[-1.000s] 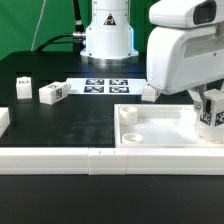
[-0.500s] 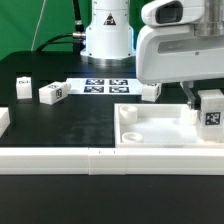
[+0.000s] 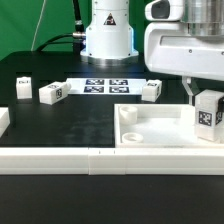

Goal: Assemble one leg

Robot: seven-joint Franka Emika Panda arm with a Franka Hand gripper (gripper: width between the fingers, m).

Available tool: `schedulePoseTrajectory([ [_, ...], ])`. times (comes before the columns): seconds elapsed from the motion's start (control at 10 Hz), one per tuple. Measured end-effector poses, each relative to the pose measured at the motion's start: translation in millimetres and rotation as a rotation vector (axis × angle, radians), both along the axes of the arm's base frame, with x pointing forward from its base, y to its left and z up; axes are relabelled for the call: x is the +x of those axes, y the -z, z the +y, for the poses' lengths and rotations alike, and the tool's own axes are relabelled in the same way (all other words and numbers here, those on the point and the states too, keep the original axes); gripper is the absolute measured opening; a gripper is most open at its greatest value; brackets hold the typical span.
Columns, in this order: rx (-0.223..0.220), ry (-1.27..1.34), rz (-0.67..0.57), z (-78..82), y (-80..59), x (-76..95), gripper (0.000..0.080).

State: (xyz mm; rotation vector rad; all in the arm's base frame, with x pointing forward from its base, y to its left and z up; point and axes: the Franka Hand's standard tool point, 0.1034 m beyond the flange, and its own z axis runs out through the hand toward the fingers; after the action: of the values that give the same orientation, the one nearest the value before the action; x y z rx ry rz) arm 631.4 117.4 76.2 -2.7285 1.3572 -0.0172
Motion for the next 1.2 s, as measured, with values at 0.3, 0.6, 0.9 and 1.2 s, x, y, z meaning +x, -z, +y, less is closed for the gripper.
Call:
schedulePoseTrajectory([
  [0.3, 0.016, 0.276, 0.022, 1.0, 0.3, -0.4, 0.0290],
  [0.6, 0.030, 0.339, 0.030, 2.4, 0.7, -0.8, 0.0296],
  [0.9, 0.021, 0.141, 0.012, 2.2, 0.1, 0.1, 0.0625],
  [1.2, -0.001, -0.255, -0.020, 4.9, -0.9, 1.8, 0.0643],
])
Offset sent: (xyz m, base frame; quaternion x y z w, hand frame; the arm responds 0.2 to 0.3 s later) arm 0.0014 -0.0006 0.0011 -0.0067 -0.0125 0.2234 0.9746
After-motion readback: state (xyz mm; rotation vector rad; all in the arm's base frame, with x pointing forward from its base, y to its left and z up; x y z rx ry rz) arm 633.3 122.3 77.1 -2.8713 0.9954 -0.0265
